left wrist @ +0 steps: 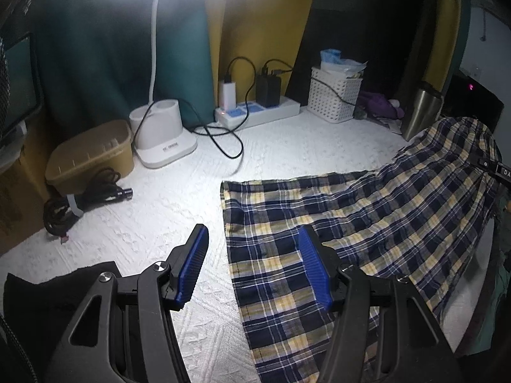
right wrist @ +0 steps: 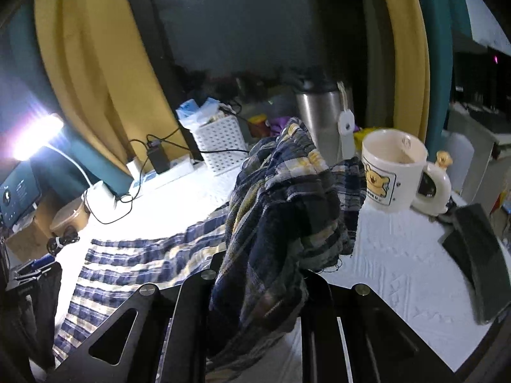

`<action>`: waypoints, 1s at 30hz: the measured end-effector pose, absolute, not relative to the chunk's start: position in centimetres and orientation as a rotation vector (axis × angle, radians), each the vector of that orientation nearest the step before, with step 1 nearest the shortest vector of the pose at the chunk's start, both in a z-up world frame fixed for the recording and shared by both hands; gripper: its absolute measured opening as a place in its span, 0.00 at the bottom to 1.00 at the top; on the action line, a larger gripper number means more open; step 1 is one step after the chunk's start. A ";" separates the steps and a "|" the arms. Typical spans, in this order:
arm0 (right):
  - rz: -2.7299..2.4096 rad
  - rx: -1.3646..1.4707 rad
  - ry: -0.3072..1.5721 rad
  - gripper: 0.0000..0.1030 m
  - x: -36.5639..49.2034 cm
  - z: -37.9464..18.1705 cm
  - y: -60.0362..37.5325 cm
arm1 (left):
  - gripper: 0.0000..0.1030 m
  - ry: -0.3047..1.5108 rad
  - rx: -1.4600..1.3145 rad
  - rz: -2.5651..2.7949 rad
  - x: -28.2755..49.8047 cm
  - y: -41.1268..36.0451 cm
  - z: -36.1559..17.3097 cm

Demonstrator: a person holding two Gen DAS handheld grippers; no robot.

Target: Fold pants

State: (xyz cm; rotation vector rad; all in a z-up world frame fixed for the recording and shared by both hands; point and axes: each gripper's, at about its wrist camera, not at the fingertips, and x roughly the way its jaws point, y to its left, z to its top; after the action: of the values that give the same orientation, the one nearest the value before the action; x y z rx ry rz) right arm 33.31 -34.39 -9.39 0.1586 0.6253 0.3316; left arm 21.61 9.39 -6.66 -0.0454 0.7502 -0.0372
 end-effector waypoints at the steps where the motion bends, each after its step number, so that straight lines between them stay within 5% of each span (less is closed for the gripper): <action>1: 0.332 0.153 0.621 0.15 33.0 -9.1 -34.1 | 0.57 0.746 -0.042 -0.043 21.5 9.4 -6.6; 30: 0.440 -0.108 0.560 0.15 27.7 -5.3 -19.9 | 0.57 0.640 -0.073 -0.075 16.5 14.2 -6.2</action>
State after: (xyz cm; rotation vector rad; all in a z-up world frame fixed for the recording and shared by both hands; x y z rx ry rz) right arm 27.75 -19.85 -5.29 -0.1081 0.5600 0.4397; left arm 16.50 14.18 -6.20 -0.0733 0.6397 -0.0753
